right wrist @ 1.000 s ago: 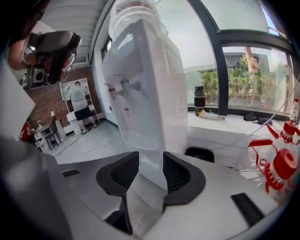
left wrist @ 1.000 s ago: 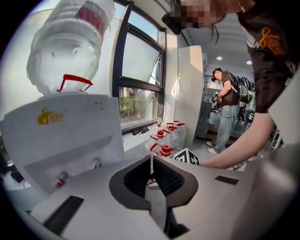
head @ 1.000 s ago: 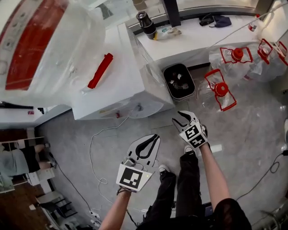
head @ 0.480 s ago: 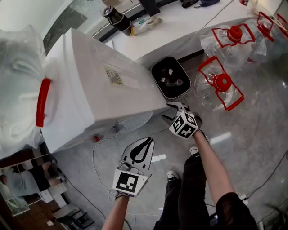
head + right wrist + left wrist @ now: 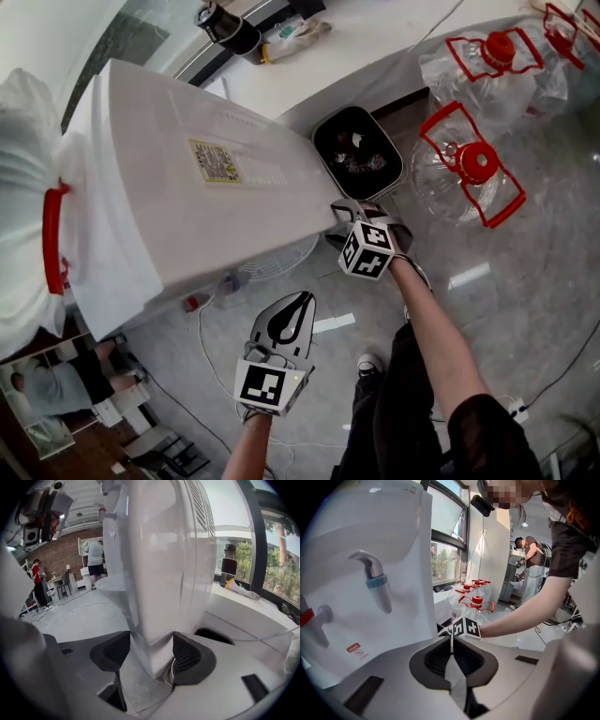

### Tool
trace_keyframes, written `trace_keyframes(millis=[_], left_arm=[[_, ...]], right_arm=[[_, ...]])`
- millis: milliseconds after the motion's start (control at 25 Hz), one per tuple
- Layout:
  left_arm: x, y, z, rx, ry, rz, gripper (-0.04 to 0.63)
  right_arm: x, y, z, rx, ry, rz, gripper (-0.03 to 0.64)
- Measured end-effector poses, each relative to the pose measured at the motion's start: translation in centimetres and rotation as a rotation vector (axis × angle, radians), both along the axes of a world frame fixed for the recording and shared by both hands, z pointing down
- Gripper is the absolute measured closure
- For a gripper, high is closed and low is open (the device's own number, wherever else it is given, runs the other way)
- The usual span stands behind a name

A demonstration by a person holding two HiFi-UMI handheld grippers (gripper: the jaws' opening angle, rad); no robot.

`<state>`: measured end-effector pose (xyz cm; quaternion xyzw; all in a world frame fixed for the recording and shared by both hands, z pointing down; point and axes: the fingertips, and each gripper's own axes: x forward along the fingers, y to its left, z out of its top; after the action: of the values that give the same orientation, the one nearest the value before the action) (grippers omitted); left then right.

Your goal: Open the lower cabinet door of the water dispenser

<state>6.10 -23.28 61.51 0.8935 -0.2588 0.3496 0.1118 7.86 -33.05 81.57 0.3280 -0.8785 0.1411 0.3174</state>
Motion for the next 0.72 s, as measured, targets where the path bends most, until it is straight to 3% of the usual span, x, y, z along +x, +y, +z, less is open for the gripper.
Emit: trace_keyframes(millis=[280,480,720], left_arm=[[-1.8,-1.0,-0.7,0.013,0.031,-0.076,0.569],[-3.0,-0.8,-1.3,0.030,0.034,-0.077,0.569],[-4.4,0.8,-2.0,0.046,0.006,-0.057,0.569]], right_arm=[[-0.3,0.5,0.0,-0.025,0.000,0.060,0.358],[-0.5,0.5,-0.1,-0.046,0.005,0.119,0.362],[-0.6,4.4,0.1,-0.044,0.066,0.064,0.368]])
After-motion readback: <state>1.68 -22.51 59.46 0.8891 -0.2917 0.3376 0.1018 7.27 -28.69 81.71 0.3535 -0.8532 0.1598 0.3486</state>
